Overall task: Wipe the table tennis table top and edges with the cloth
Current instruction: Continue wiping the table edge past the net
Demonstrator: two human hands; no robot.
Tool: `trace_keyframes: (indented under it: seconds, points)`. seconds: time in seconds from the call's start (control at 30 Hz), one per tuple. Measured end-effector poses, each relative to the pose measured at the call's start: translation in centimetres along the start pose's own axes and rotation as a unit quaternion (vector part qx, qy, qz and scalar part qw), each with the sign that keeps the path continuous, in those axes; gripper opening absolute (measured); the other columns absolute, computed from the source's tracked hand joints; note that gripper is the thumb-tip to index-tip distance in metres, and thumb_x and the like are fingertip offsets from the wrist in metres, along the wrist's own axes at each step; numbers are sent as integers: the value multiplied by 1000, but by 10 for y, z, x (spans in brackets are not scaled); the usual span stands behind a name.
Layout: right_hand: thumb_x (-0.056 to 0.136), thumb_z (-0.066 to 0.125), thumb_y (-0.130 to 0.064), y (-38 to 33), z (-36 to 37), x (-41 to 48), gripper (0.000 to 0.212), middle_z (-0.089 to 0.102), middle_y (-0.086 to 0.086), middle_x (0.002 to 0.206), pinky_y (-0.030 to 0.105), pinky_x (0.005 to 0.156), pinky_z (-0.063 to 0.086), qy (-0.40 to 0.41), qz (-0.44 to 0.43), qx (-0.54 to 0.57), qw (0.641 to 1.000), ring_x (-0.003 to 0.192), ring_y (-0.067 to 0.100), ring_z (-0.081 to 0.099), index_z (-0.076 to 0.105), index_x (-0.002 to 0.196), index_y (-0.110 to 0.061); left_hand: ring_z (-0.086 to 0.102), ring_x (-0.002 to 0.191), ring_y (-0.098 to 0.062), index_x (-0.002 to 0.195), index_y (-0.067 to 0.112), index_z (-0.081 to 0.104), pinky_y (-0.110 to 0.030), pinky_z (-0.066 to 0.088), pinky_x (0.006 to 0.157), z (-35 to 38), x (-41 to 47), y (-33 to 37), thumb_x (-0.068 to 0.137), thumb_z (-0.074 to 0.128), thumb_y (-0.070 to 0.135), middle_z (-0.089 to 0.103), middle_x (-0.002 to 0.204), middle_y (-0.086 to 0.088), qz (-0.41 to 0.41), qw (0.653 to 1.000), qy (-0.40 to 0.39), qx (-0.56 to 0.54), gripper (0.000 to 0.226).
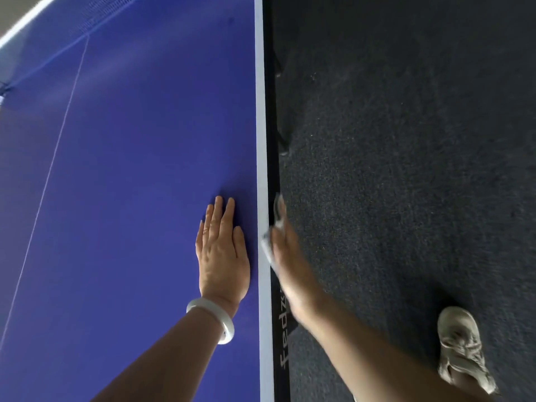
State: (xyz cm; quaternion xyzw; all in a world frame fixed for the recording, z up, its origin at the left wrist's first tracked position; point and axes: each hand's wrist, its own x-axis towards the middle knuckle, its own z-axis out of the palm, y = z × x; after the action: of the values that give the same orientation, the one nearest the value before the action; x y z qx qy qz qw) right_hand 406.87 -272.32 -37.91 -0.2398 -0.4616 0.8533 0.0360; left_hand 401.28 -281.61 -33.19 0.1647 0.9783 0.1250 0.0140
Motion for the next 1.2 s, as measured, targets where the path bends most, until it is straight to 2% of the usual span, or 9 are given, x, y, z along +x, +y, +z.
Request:
trace_keyframes:
  seconds: [0.13,0.27,0.4,0.5,0.67,0.77,0.9,0.93,1.2]
  points:
    - [97,42,-55,53,-6,-102,57,20,-38,148,-6,98,20,-12,27,-68,997,126,-35,16,11,145,-56,6,151,-6,155,22,27,-33,5,124,0,-1,3,101,20,28,17,164,7,1,1000,3,-3,55]
    - [105,39,-49,11,-5,-49,47,15,-37,152,-12,91,18,-29,32,-78,996,141,-18,18,13,143,-59,5,151,-5,156,23,25,-33,4,124,-2,0,1,100,18,30,14,164,8,-7,1000,-1,0,56]
    - [109,27,-37,-50,1,62,52,14,-12,166,17,119,19,3,-18,-51,999,152,7,16,12,159,-32,5,151,-6,156,21,24,-36,5,125,-3,0,2,106,24,22,13,164,7,-4,1000,-7,15,50]
    - [110,28,-25,-39,3,42,53,9,-10,167,7,109,28,-22,-70,20,997,152,4,14,9,159,-27,4,151,-5,156,23,23,-36,5,125,-4,1,4,106,24,22,13,165,8,-11,1000,-10,9,50]
    - [107,34,-29,19,-5,-58,59,23,-15,158,37,113,42,-95,-97,-11,991,138,8,34,8,154,-53,5,151,-7,156,24,24,-31,3,124,-5,0,4,100,19,29,12,164,9,-8,1000,-11,2,56]
    - [107,32,-28,-5,-3,-25,55,39,-12,132,16,95,49,-84,-58,9,995,120,10,43,7,154,-45,3,151,-5,156,24,23,-32,3,124,-6,0,4,102,20,28,11,164,9,-9,1000,-17,5,55]
    - [110,29,-19,-62,-1,65,56,3,19,158,-9,79,33,-60,-45,28,997,145,1,13,3,159,-20,2,151,-4,157,22,22,-35,4,124,-4,0,3,106,29,19,10,164,9,-9,999,-19,25,51]
    - [110,29,-19,-66,1,71,56,18,19,163,-9,78,33,-47,-53,38,997,143,-5,25,4,159,-18,2,151,-4,157,22,22,-35,5,124,-4,0,3,106,29,19,10,164,9,-9,999,-19,25,51]
    - [105,36,-34,8,-6,-51,61,20,-15,156,37,110,45,-104,-60,-28,992,141,23,29,5,148,-64,2,151,-3,156,23,24,-33,3,124,-5,3,3,100,17,35,12,165,9,-14,999,-25,15,58]
